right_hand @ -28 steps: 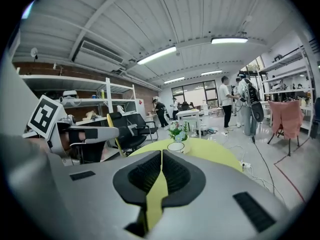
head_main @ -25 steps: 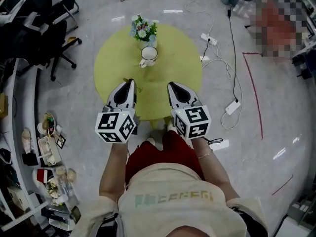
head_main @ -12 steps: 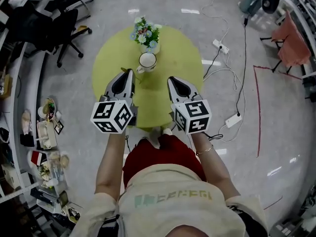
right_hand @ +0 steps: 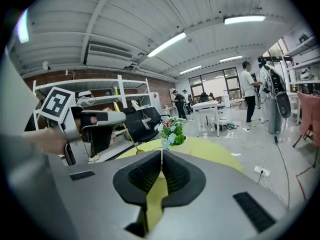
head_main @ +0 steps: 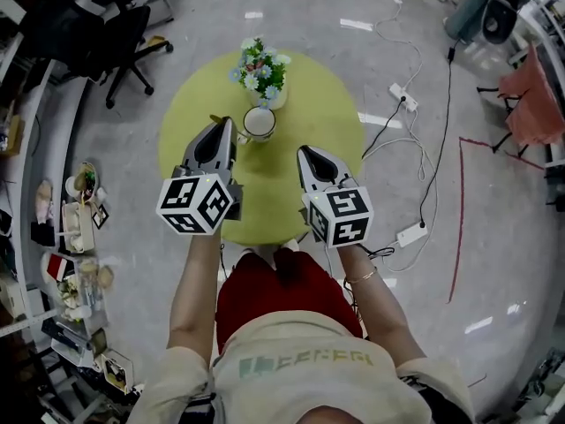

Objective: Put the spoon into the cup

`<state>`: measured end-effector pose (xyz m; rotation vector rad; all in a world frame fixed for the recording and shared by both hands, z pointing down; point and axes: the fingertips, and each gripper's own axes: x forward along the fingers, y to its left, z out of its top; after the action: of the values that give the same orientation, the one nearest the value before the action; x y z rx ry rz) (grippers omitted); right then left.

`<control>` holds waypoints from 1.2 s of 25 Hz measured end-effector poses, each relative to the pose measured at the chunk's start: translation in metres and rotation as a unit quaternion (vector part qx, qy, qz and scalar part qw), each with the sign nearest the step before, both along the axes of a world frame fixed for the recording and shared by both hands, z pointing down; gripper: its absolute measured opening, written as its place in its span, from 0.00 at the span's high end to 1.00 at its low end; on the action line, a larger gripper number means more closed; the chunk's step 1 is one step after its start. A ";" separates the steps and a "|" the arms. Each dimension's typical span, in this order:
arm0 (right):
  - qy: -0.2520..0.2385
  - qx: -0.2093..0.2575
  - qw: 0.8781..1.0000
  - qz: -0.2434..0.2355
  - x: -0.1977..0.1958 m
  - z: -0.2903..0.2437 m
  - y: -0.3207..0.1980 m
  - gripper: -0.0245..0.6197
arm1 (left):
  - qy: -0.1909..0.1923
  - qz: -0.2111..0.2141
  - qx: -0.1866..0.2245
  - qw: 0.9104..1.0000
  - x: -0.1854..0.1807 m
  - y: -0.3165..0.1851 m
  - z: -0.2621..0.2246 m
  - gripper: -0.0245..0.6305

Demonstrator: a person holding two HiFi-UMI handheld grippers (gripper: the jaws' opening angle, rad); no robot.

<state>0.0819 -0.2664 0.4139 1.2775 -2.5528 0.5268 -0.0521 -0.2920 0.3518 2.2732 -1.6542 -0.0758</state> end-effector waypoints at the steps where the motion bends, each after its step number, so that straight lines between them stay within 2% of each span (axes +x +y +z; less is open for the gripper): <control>1: -0.002 -0.003 1.000 -0.002 0.001 0.002 -0.002 0.90 | 0.000 -0.004 0.003 1.000 0.000 -0.003 -0.001 0.93; 5: -0.003 -0.012 1.000 -0.001 -0.001 0.008 -0.010 0.90 | 0.010 -0.013 0.009 1.000 -0.001 -0.016 -0.002 0.93; 11: 0.005 -0.023 1.000 0.007 -0.009 0.018 -0.019 0.90 | 0.021 -0.003 0.002 1.000 -0.004 -0.035 0.011 0.93; 30: 0.039 -0.075 0.996 0.032 -0.036 0.061 -0.046 0.90 | 0.066 0.040 -0.066 0.995 -0.013 -0.077 0.081 0.93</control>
<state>0.0463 -0.3126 0.4746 1.3027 -2.3685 0.6542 -0.0653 -0.3690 0.4324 2.1830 -1.4571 -0.0943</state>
